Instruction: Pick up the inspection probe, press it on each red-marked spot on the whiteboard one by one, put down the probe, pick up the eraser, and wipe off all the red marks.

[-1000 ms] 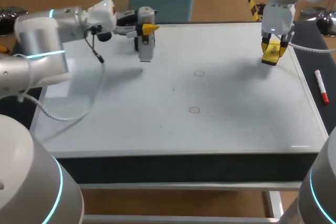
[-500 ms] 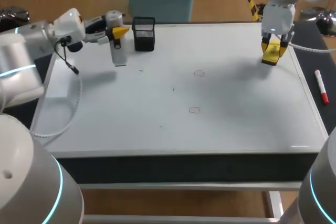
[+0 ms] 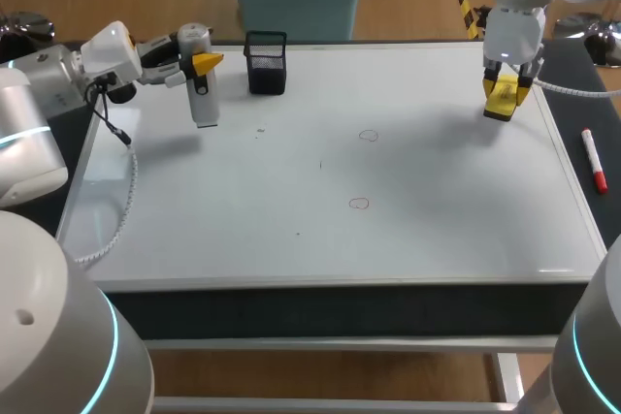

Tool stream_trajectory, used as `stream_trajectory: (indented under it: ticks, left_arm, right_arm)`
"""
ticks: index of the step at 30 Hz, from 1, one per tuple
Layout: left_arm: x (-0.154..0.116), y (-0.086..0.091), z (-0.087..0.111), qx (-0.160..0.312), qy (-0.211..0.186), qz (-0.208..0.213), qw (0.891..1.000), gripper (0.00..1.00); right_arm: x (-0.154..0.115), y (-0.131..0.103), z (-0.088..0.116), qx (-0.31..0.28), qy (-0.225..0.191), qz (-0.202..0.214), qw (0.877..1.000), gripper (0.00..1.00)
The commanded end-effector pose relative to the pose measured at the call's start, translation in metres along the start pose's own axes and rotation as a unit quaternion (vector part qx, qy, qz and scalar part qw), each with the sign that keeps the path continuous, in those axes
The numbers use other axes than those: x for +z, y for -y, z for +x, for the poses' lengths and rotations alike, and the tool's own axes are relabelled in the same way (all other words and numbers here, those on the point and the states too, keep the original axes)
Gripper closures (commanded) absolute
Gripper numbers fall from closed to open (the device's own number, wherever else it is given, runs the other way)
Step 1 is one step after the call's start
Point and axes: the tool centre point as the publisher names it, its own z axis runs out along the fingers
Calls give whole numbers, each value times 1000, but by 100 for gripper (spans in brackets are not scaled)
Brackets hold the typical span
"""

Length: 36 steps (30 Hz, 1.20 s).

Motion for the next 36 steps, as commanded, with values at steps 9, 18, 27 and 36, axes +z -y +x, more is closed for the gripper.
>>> stream_trajectory:
  ticks: [9,18,27,36]
  left_arm:
    - [1,1,0,1,2,1,1000,100]
    - [1,1,0,1,2,1,1000,100]
    - [1,1,0,1,2,1,1000,100]
    - [1,1,0,1,2,1,1000,100]
  right_arm:
    - [-3,-14,-18,-47,-23,19,998,100]
    - [-3,-67,-77,-164,-63,39,984,100]
    - [-10,-121,-139,-266,-73,64,959,100]
    - [-6,-146,-179,-283,-51,69,955,100]
